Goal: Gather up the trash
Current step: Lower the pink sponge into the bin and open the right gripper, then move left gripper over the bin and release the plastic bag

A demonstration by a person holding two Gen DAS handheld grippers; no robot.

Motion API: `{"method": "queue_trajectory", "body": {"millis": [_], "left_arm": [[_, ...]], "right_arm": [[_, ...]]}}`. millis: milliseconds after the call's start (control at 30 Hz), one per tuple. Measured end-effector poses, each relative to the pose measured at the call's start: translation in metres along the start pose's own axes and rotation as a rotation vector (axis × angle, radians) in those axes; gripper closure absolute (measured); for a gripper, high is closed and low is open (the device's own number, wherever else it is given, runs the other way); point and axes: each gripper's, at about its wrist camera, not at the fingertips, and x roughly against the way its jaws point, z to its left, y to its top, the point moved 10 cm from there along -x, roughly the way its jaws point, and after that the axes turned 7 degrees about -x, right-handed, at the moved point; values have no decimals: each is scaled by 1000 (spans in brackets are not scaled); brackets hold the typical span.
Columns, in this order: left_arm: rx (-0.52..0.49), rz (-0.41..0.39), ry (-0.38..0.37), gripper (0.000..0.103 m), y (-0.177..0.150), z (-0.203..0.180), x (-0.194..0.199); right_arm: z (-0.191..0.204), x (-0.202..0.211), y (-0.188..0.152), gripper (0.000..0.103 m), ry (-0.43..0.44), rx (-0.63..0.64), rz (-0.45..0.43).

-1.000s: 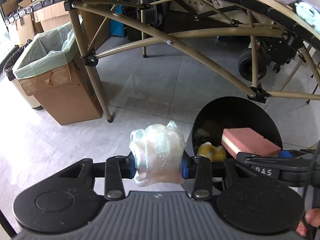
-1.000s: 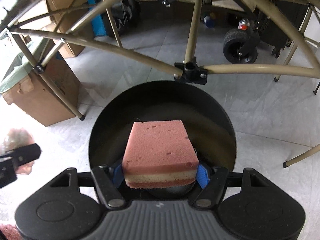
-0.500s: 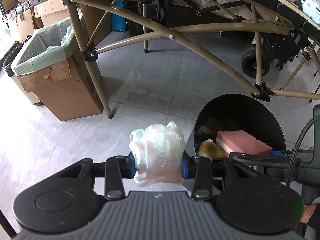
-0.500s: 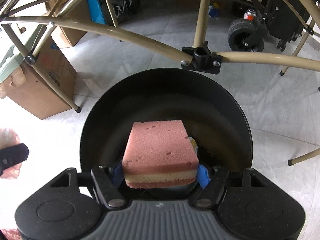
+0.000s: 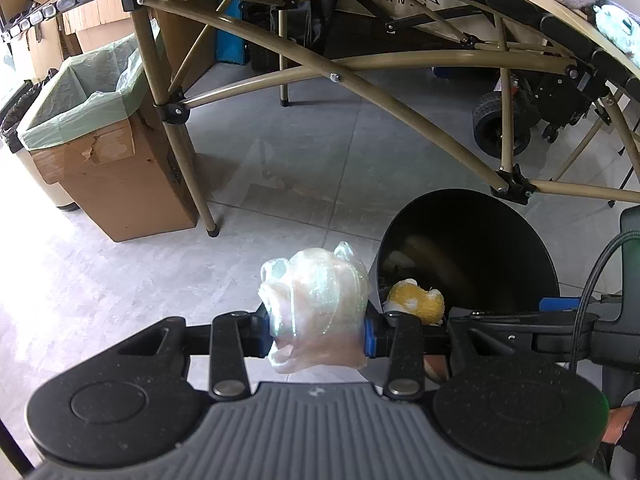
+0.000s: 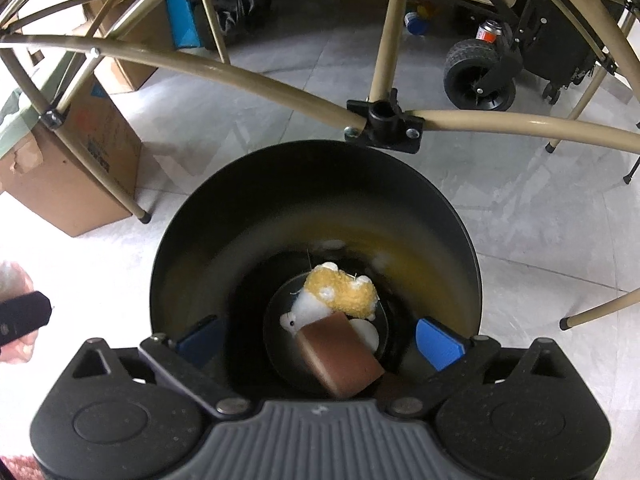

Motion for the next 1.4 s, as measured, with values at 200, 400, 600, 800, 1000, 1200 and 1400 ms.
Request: {"method": "queue_trajectory", "body": {"millis": [200, 400, 600, 800, 1000, 1200, 1400], "left_arm": [[-4, -1, -7, 63, 0, -2, 1], [-11, 4, -21, 63, -1, -8, 2], [-34, 14, -47, 63, -2, -24, 3], [-58, 26, -78, 63, -3, -48, 4], [-88, 32, -119, 63, -5, -77, 7], [-124, 55, -134, 63, -10, -102, 2], [-134, 84, -138, 63, -11, -117, -7]], "right_arm": [[-3, 8, -1, 0, -3, 6, -1], [-19, 24, -1, 0, -32, -6, -22], [-43, 43, -3, 0, -59, -33, -42], [-68, 64, -8, 0, -75, -62, -65], [-94, 89, -9, 0, -77, -127, -99], [-128, 112, -15, 0, -80, -204, -124], [-164, 127, -32, 0, -98, -275, -135]]}}
